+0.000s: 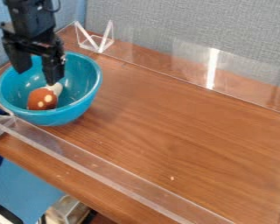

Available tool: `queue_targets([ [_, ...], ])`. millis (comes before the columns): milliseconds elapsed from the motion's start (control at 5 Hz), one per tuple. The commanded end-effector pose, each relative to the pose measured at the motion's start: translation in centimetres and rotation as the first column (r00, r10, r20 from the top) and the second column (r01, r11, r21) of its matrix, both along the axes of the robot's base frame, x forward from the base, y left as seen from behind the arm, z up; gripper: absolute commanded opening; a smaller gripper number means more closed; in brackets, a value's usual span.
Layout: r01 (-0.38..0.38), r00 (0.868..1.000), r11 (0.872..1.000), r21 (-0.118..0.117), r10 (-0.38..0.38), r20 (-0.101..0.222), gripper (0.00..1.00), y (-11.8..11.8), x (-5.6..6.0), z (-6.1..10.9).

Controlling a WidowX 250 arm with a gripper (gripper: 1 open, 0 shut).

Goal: Put the mushroom in the blue bowl

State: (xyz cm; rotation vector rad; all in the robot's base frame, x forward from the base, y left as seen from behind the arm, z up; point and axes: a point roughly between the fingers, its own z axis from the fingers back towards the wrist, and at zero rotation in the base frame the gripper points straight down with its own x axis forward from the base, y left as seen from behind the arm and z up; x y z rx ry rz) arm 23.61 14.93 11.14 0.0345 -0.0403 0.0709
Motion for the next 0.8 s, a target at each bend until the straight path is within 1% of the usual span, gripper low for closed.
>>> queue_targets([
  [0, -0.091, 0.996, 0.996, 0.012, 0.091, 0.005, 1.00, 0.5, -0.9, -0.6],
  [200, -0.161, 0.987, 0.987, 0.012, 0.161, -0.008, 1.00, 0.3, -1.7, -1.7],
  [400, -0.188, 0.982, 0.982, 0.012, 0.188, -0.011, 1.00, -0.1, -1.8, -2.3],
  [600, -0.161, 0.987, 0.987, 0.005, 0.161, 0.005, 1.00, -0.1, -0.3, -1.8],
])
